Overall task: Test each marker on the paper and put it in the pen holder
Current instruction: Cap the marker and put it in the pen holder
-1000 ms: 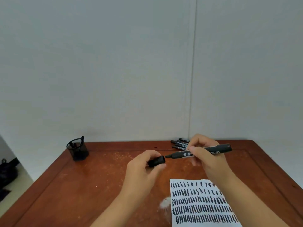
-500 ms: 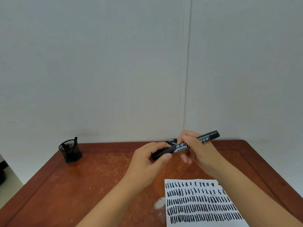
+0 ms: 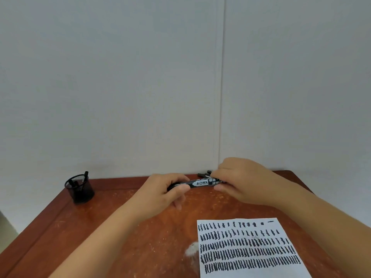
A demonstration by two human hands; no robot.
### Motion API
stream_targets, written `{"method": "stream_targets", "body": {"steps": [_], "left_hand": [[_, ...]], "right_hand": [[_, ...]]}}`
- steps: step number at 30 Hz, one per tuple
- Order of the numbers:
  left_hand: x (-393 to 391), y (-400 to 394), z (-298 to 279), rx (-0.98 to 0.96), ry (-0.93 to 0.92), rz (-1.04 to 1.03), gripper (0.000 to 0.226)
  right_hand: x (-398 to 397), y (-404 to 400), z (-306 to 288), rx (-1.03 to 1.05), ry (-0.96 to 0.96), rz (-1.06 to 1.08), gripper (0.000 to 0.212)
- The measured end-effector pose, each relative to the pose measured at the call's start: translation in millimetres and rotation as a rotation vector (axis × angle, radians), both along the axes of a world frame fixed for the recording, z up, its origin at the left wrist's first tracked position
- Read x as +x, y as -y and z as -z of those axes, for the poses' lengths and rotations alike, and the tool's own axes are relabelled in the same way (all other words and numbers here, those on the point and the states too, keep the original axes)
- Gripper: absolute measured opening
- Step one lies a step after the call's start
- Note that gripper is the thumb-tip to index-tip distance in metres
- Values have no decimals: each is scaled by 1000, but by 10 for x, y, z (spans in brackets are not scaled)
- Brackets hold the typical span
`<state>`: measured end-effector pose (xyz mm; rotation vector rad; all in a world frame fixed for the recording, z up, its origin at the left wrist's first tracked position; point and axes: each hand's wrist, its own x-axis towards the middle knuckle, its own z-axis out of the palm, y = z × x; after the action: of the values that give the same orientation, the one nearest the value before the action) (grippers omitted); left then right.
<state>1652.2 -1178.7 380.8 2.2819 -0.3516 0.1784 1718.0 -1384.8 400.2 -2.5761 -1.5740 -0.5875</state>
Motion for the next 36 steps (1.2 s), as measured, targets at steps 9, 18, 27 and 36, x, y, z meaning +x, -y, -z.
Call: {"method": "stream_targets", "body": {"steps": [9,18,27,36], "left_hand": [[-104,-182,-85,173,174,152,19],[-178,-194,188,495,401,184,12],[-229,-449,795,206,155,-122,46],[-404,-1363,1228,-33,32,-410,33]], "right_hand": [[4,-134,206,218,382,-256,26],[-42,-165,319,151,-679,-280,38],[43,-624,718,226,-921,-81,24],[-73,-1608,1285,776,-1343,-232,25]]}}
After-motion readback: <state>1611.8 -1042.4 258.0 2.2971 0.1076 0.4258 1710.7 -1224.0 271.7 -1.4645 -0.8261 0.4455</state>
